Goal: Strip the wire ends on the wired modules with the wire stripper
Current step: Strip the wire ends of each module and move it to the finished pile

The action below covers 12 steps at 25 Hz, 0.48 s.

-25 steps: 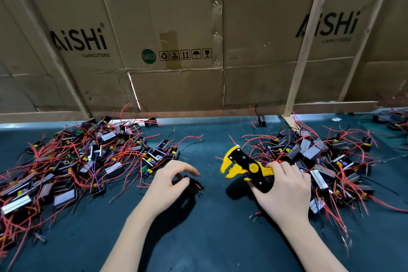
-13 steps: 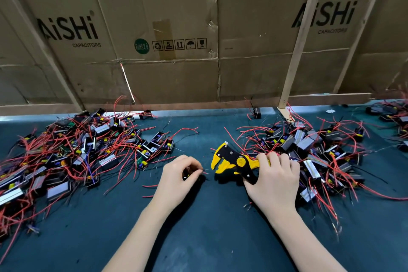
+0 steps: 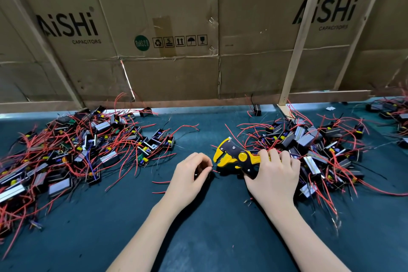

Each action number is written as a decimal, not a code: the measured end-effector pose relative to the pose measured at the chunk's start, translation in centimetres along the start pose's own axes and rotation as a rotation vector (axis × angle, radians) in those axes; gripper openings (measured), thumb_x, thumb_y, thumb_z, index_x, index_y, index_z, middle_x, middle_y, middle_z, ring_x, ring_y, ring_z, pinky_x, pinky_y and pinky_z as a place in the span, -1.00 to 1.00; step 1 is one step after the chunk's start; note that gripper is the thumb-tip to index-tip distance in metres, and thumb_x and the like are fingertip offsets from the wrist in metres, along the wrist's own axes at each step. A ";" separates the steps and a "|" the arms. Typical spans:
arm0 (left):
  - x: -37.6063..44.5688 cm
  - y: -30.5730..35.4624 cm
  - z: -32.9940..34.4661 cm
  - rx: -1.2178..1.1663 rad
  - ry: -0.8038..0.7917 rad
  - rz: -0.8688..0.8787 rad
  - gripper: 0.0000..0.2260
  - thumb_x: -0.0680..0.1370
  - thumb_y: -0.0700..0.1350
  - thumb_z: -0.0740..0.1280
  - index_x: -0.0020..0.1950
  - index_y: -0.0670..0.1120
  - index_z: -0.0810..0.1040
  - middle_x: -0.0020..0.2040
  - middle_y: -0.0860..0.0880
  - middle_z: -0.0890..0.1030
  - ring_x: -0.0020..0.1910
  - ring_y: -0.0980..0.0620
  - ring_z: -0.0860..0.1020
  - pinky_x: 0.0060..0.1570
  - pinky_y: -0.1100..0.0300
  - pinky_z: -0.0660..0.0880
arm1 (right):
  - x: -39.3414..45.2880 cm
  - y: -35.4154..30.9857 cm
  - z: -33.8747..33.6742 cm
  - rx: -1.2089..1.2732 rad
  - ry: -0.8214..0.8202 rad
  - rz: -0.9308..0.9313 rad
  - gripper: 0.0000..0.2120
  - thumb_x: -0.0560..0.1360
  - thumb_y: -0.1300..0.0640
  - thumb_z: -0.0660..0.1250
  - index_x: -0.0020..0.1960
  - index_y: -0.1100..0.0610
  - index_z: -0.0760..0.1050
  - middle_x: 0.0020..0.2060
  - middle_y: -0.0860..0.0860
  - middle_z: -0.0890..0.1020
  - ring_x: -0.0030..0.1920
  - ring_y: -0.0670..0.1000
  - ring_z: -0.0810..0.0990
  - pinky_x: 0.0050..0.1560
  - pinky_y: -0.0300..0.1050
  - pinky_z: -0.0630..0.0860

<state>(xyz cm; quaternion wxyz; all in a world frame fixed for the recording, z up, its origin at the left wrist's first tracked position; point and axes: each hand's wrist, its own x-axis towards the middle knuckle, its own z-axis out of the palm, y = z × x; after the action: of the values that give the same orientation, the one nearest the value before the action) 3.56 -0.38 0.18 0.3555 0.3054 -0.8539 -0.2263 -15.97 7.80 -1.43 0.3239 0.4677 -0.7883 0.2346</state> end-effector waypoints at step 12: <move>-0.2 -0.4 0.4 -0.077 0.018 -0.086 -0.86 0.54 -0.21 0.38 -0.06 -0.04 0.43 -0.26 0.09 0.51 -0.30 0.11 0.42 -0.24 0.38 0.33 | 0.1 -0.1 -0.1 0.064 -0.036 -0.050 -0.60 0.15 -0.09 0.59 -0.32 0.13 0.47 -0.41 0.03 0.54 -0.34 0.14 0.52 -0.21 0.00 0.23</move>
<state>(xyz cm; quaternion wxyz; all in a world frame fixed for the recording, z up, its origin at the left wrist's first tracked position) 3.50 -0.45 -0.37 0.3648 0.3298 -0.8274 -0.2713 -15.94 7.75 -1.26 0.3002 0.5017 -0.7740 0.2430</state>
